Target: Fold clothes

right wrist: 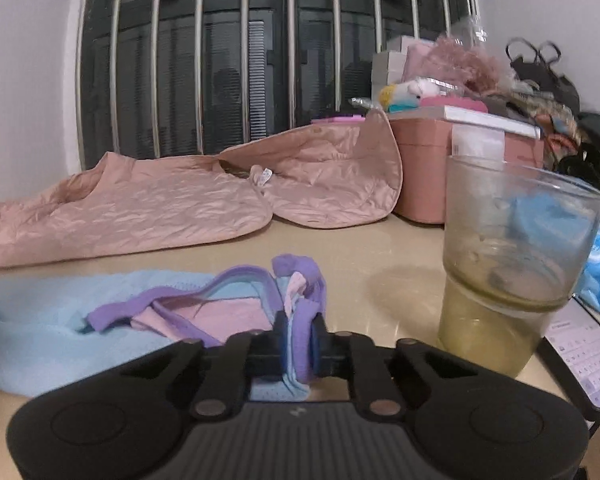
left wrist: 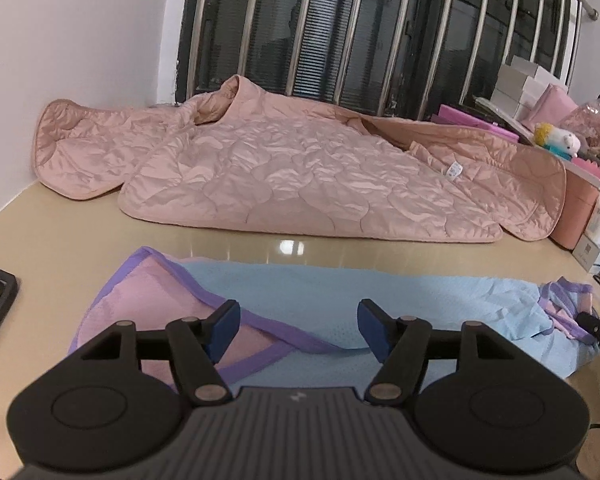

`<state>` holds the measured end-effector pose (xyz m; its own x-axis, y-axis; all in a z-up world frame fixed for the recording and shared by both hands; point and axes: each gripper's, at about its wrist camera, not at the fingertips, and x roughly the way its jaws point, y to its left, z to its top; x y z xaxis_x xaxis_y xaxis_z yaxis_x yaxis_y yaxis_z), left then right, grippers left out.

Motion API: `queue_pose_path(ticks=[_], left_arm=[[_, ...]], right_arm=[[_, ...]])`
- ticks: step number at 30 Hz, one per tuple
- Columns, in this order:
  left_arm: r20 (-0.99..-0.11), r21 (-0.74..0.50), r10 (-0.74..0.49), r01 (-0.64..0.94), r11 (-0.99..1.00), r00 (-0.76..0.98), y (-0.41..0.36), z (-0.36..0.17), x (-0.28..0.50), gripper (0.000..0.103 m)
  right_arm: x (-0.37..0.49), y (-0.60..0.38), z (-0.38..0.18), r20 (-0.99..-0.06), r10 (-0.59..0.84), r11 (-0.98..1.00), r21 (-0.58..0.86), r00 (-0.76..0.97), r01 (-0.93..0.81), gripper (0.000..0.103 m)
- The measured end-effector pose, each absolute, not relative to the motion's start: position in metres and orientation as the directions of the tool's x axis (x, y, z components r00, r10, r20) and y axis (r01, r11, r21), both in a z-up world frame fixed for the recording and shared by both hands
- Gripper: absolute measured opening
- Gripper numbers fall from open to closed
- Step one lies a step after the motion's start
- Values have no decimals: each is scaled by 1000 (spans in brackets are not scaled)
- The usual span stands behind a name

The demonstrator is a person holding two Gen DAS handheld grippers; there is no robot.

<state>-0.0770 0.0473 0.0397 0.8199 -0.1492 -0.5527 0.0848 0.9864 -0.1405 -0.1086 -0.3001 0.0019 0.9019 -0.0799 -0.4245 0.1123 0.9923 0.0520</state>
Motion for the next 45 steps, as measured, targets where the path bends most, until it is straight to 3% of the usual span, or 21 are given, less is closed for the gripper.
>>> queue_pose_path(ticks=[3,7,11,13,15,17,20,23,27,32,34,35,37,40,42,45], left_arm=[[-533,-146,-135,67,987,835,55,45,-83,66],[-500,-181,-98,7,984,861,74,53,-91,66],[-491,-199,-54,-52,979,869,94,58,-97,66],[-494,-204,-37,-74,976,869,102,58,-101,67],[-491,-197,-22,-86,977,871,107,59,-107,68],[-490,-196,-2,-108,975,872,113,58,-112,68],[-482,-211,21,-140,968,876,120,58,-120,68],[-494,-177,55,-163,971,868,119,55,-125,68],[-526,-123,105,-198,973,844,115,45,-130,68],[-539,-11,193,-236,972,820,101,34,-138,69],[-551,24,207,-233,972,809,97,31,-139,69],[-560,25,207,-233,972,802,96,29,-139,69],[-581,19,201,-234,972,788,97,25,-138,69],[-610,7,193,-238,971,769,101,21,-136,69],[-620,-2,191,-245,969,761,103,22,-136,69],[-623,-28,178,-248,968,761,105,22,-137,66]], right_arm=[[-112,-292,25,-371,-32,996,69,928,62,7],[-121,-238,55,-317,131,991,13,939,-134,7],[-116,-165,32,-399,246,945,-104,883,-310,9],[-112,-144,19,-459,263,927,-122,849,-354,18],[-112,-134,14,-498,282,914,-121,820,-388,47],[-123,-136,26,-463,319,910,-92,827,-403,55],[-133,-150,49,-406,379,906,-17,831,-422,51],[-128,-170,61,-375,317,940,0,871,-342,39],[-104,-173,32,-506,238,948,-67,829,-313,31],[-101,-160,61,-496,333,890,-115,802,-441,31],[-97,-151,92,-452,431,835,-130,781,-535,41],[-92,-145,106,-445,481,794,-145,755,-591,54],[-65,-123,121,-510,598,638,-165,618,-752,55],[-11,-73,123,-608,688,433,-93,395,-897,47],[23,-38,121,-661,702,317,-42,264,-948,45],[55,15,102,-732,643,271,-58,226,-961,45]])
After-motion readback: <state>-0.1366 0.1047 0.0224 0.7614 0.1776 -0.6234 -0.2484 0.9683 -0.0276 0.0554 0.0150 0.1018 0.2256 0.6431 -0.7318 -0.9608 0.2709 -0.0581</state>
